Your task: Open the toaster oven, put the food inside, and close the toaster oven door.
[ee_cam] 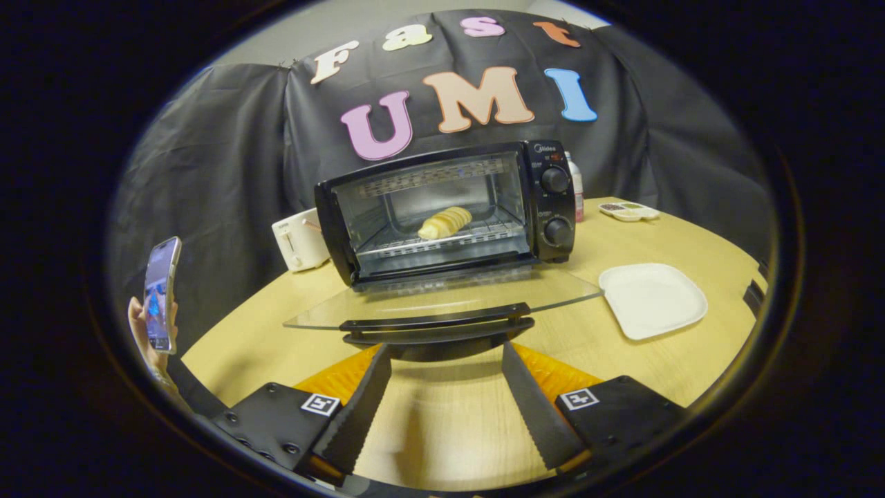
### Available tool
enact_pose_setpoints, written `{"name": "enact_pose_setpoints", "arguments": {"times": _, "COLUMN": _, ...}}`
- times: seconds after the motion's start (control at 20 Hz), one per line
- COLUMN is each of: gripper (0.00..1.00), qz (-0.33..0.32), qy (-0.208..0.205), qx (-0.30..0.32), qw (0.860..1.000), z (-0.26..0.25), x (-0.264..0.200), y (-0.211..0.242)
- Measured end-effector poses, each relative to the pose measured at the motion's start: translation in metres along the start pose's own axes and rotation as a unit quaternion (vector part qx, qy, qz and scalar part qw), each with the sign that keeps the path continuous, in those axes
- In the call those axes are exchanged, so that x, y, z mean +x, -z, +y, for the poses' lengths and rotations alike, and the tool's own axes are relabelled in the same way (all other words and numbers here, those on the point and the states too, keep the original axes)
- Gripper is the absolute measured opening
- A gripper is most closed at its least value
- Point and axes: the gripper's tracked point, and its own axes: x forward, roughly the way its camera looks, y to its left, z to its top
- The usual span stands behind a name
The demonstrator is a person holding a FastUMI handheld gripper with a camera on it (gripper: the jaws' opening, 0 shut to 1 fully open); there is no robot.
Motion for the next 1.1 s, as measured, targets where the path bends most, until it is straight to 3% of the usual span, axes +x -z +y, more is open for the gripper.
{"name": "enact_pose_setpoints", "arguments": {"times": 0.5, "gripper": 0.99, "qz": -0.039, "qy": -0.017, "qx": 0.023, "qw": 0.999, "z": 0.015, "x": 0.009, "y": -0.041}}
{"name": "enact_pose_setpoints", "arguments": {"times": 0.65, "gripper": 0.99, "qz": -0.044, "qy": -0.002, "qx": -0.002, "qw": 0.999, "z": 0.014, "x": 0.019, "y": -0.045}}
{"name": "enact_pose_setpoints", "arguments": {"times": 1.1, "gripper": 0.99, "qz": -0.071, "qy": 0.008, "qx": 0.001, "qw": 0.997, "z": 0.014, "x": 0.049, "y": -0.084}}
